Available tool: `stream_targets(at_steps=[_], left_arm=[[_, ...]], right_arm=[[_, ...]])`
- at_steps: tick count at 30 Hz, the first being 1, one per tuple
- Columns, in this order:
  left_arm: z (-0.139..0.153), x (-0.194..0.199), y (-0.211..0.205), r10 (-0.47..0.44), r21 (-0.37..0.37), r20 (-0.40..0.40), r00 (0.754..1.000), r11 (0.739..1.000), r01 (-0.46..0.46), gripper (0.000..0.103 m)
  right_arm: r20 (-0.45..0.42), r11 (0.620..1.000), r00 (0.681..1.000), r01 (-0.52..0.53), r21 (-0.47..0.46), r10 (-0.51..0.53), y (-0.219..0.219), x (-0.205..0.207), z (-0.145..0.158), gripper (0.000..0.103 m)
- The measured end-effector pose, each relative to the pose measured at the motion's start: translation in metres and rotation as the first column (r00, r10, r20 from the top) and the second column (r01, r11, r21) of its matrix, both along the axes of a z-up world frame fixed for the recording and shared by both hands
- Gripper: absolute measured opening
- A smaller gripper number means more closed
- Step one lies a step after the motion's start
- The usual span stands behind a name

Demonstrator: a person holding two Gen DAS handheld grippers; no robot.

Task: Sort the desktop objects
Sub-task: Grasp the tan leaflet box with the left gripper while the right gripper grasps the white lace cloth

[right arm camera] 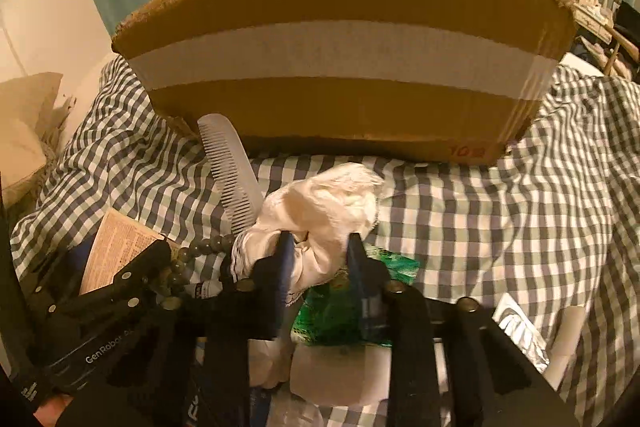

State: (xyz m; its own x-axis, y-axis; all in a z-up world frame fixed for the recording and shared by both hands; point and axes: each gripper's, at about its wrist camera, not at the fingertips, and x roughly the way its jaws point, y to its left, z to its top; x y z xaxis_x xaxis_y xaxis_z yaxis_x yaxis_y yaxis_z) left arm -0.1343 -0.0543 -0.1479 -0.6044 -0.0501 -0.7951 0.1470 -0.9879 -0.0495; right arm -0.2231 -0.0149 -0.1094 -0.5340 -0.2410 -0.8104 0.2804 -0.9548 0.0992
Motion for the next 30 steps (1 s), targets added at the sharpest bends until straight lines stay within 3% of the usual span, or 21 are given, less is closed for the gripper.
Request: stream_targets(at_steps=[5,8,20,21,22,23,25,30], left_arm=[[0.008,0.006,-0.001,0.016,0.004,-0.037,0.999,1.0,-0.016,0.08],[0.02,0.012,-0.008,0.05,0.049,-0.089,0.995,0.998,-0.046,0.08],[0.04,0.025,-0.013,0.048,0.061,-0.153,0.987,0.997,-0.039,0.08],[0.039,0.025,-0.014,0.046,0.06,-0.15,0.988,0.998,-0.037,0.08],[0.037,0.024,-0.013,0.044,0.058,-0.142,0.989,0.998,-0.036,0.08],[0.036,0.022,-0.013,0.043,0.058,-0.138,0.99,0.998,-0.035,0.08],[0.033,0.02,-0.011,0.036,0.053,-0.128,0.991,0.998,-0.03,0.08],[0.023,0.011,-0.008,0.035,0.044,-0.096,0.995,0.999,-0.031,0.081]], right_arm=[[-0.03,1.0,1.0,0.007,-0.005,-0.007,0.008,0.006,0.013,0.013],[-0.05,1.0,0.999,0.011,-0.014,-0.012,0.012,0.01,0.023,0.007],[-0.088,0.999,0.996,-0.008,-0.047,0.004,0.019,0.025,0.048,0.005],[-0.084,0.998,0.996,-0.014,-0.059,0.009,0.021,0.027,0.048,0.007],[-0.084,0.998,0.996,-0.016,-0.062,0.011,0.02,0.027,0.047,0.022],[-0.087,0.998,0.996,-0.014,-0.059,0.009,0.018,0.027,0.046,0.049],[-0.092,0.998,0.996,-0.013,-0.069,0.007,0.017,0.027,0.042,0.068],[-0.039,0.998,0.999,-0.01,-0.058,0.008,0.008,0.011,0.02,0.068]])
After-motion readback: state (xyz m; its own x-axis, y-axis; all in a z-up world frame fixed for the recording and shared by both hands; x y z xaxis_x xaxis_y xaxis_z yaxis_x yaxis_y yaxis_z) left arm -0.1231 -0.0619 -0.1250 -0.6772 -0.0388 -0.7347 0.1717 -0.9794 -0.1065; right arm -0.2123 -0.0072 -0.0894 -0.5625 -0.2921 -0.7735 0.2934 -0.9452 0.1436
